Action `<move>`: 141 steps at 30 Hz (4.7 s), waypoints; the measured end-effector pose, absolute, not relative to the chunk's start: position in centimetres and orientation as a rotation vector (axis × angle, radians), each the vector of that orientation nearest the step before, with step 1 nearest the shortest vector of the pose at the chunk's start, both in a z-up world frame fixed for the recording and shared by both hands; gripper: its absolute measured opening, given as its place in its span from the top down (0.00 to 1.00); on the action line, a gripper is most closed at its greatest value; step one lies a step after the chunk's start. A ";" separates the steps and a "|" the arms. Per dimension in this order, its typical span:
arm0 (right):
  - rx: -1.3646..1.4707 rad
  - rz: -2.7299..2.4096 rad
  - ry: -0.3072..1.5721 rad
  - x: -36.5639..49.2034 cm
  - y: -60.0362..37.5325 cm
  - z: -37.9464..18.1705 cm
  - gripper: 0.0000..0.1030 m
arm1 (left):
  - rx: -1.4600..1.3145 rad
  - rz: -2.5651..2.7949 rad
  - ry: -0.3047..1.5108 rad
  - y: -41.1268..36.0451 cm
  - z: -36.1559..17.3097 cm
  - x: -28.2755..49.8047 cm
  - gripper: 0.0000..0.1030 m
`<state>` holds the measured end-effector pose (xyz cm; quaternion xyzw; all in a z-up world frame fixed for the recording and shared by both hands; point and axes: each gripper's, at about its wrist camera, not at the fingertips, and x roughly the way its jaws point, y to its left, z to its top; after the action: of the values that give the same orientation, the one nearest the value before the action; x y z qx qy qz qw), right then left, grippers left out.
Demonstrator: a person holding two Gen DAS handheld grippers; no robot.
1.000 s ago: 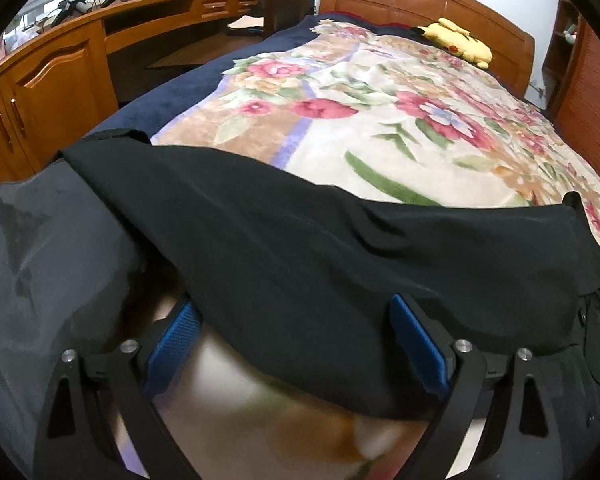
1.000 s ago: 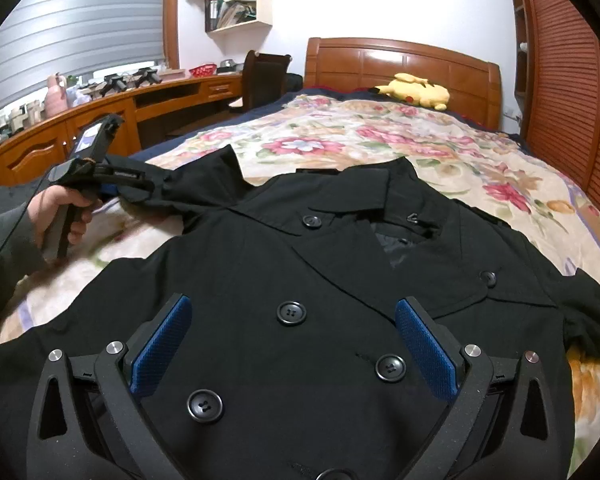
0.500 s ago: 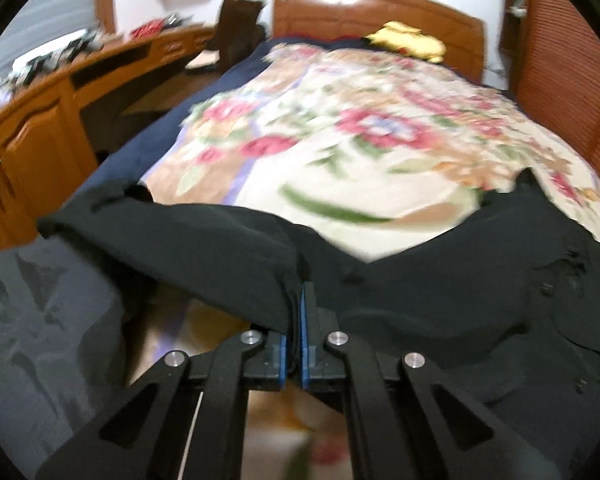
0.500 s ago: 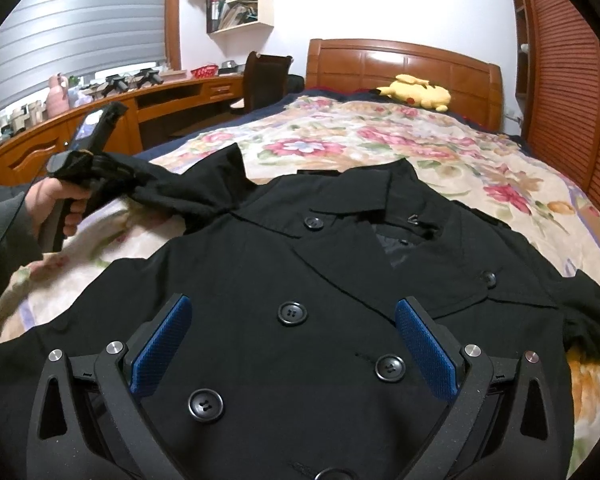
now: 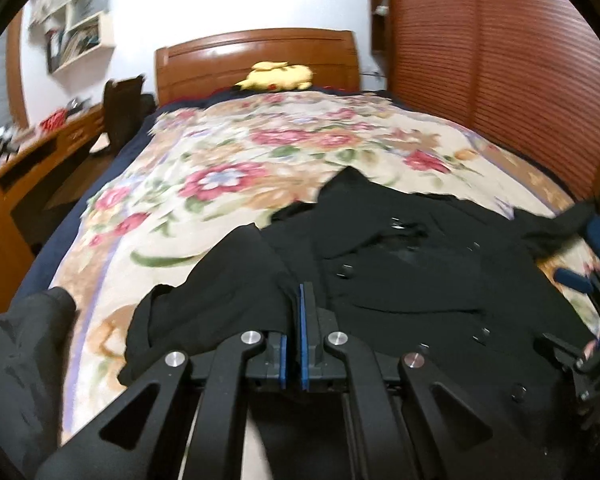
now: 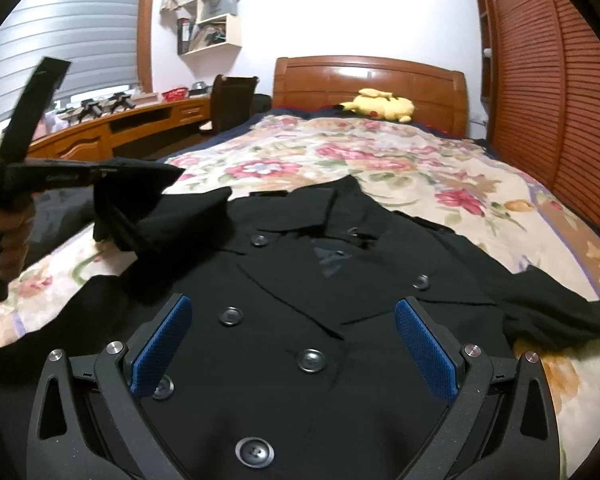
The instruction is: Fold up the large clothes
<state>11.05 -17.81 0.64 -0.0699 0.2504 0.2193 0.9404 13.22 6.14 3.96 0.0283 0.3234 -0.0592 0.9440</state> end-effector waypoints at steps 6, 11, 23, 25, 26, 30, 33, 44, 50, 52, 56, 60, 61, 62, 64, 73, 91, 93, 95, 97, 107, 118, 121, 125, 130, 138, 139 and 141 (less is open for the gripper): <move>-0.138 0.421 0.519 11.0 -19.1 0.4 0.00 | 0.066 -0.139 0.702 3.1 1.8 11.6 0.96; -0.135 0.421 0.521 11.0 -19.3 0.3 0.00 | 0.055 -0.147 0.710 2.2 0.7 10.5 0.87; -0.139 0.432 0.532 10.8 -18.6 0.3 0.00 | 0.058 -0.167 0.645 1.2 -0.1 6.0 0.57; -0.137 0.440 0.528 10.9 -18.3 0.4 0.00 | 0.050 -0.167 0.637 1.5 -0.2 5.7 0.52; -0.138 0.444 0.528 11.0 -18.1 0.5 0.00 | 0.051 -0.168 0.631 1.5 -0.2 5.4 0.49; -0.152 0.468 0.533 10.9 -17.1 0.3 0.00 | 0.053 -0.179 0.612 2.1 0.1 4.5 0.46; -0.160 0.492 0.536 10.9 -16.3 0.2 0.00 | 0.041 -0.171 0.603 3.0 0.3 4.0 0.45; -0.226 0.626 0.508 10.0 -10.8 2.7 0.07 | -0.027 -0.100 0.588 8.8 0.0 2.4 0.44; -0.271 0.692 0.544 11.3 -6.4 2.0 0.17 | -0.040 -0.064 0.594 10.5 -0.6 2.0 0.44; -0.257 0.728 0.590 12.0 -5.6 1.1 0.25 | -0.036 -0.058 0.602 10.7 -1.0 1.9 0.44; -0.256 0.754 0.656 13.1 -4.6 -0.8 0.38 | -0.039 -0.059 0.617 11.2 -1.6 1.8 0.43; -0.226 0.791 0.708 13.9 -4.7 -2.0 0.54 | -0.043 -0.063 0.622 11.4 -1.7 1.8 0.43; -0.225 0.793 0.717 14.1 -4.7 -2.3 0.63 | -0.043 -0.063 0.621 11.4 -1.7 1.8 0.43; -0.224 0.795 0.721 14.1 -4.7 -2.5 0.75 | -0.043 -0.064 0.621 11.4 -1.7 1.8 0.43; -0.231 0.803 0.717 14.0 -4.8 -2.6 0.87 | -0.045 -0.068 0.615 11.3 -1.7 1.7 0.43; -0.158 0.712 0.613 13.7 -8.0 -0.9 0.95 | -0.054 -0.090 0.601 10.6 -1.4 1.3 0.43; -0.127 0.382 0.581 13.6 -14.2 -0.5 0.49 | -0.091 -0.107 0.586 12.6 -1.1 0.4 0.43; -0.135 0.413 0.564 13.3 -13.7 0.4 0.46 | -0.091 -0.104 0.579 12.9 -1.0 0.2 0.43; -0.164 0.446 0.565 13.4 -12.5 1.4 0.46 | -0.095 -0.104 0.575 13.1 -0.8 0.0 0.43; -0.188 0.484 0.566 13.7 -11.0 2.0 0.45 | -0.095 -0.100 0.571 13.5 -0.8 -0.3 0.43; -0.317 0.674 0.688 15.9 -1.7 -0.6 0.44 | -0.110 -0.070 0.560 15.4 -0.6 -1.0 0.43; -0.465 0.782 0.807 16.5 4.4 -5.7 0.26 | -0.121 -0.062 0.560 16.5 -0.7 -1.1 0.42; -0.528 0.750 0.838 16.8 5.2 -7.2 0.26 | -0.116 -0.057 0.564 16.5 -0.7 -1.1 0.42; -0.556 0.743 0.839 16.7 5.2 -7.6 0.36 | -0.114 -0.056 0.564 16.5 -0.7 -1.0 0.42; -0.528 0.772 0.841 17.1 4.5 -7.2 0.76 | -0.113 -0.056 0.561 16.5 -0.8 -0.8 0.42; -0.302 0.740 0.655 17.2 -0.5 -1.3 0.91 | -0.122 -0.075 0.544 15.7 -0.1 -0.9 0.42; -0.271 0.724 0.615 17.0 -1.7 -0.2 0.91 | -0.125 -0.082 0.540 15.4 0.1 -0.8 0.42; -0.227 0.685 0.558 16.9 -3.8 1.6 0.91 | -0.124 -0.096 0.534 14.9 0.4 -0.7 0.42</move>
<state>16.89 -3.76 1.64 -0.1098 0.2696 0.3309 0.8976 -0.69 14.86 0.45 -0.0611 0.2635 -0.0476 0.9616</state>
